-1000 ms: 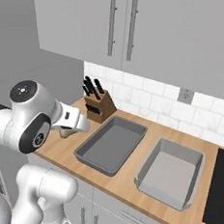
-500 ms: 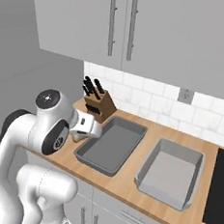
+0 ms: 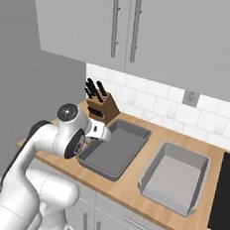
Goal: Place one lemon wedge and one steak in each tupperware on the nearby counter, to pack two identical lunches.
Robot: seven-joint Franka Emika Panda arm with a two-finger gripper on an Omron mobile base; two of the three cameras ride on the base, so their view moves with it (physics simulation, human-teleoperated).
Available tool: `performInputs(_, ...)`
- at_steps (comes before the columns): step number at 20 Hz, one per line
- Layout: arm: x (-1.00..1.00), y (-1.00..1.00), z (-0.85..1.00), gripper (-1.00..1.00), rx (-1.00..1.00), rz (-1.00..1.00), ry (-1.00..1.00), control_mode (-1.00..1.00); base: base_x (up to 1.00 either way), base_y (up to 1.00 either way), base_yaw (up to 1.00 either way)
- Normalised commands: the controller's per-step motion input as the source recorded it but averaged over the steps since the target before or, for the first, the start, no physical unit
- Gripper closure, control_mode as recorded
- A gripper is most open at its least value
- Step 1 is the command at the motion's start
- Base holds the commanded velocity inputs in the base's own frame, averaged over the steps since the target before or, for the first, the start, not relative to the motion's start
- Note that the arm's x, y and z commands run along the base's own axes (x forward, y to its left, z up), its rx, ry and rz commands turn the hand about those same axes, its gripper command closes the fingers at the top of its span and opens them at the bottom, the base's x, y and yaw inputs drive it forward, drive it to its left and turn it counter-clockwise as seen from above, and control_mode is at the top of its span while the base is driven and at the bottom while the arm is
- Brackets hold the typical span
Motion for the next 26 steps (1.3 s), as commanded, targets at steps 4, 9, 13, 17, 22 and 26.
performInputs(4,0.97,-0.05,-0.5,1.0,0.02,0.0,0.13,-1.0,0.0,0.0,0.0)
performInputs(9,0.46,-0.29,-0.15,1.0,0.0,0.0,0.03,-1.0,0.0,0.0,0.0)
performInputs(13,0.34,-0.2,-0.05,1.0,0.0,0.0,0.02,-1.0,0.0,0.0,0.0)
performInputs(17,0.4,0.0,-0.31,1.0,0.0,0.0,0.07,-1.0,0.0,0.0,0.0)
performInputs(22,0.25,-0.12,-0.36,1.0,0.0,0.0,0.05,-1.0,0.0,0.0,0.0)
performInputs(26,0.21,-0.29,-0.32,1.0,0.0,0.0,0.05,-1.0,0.0,0.0,0.0)
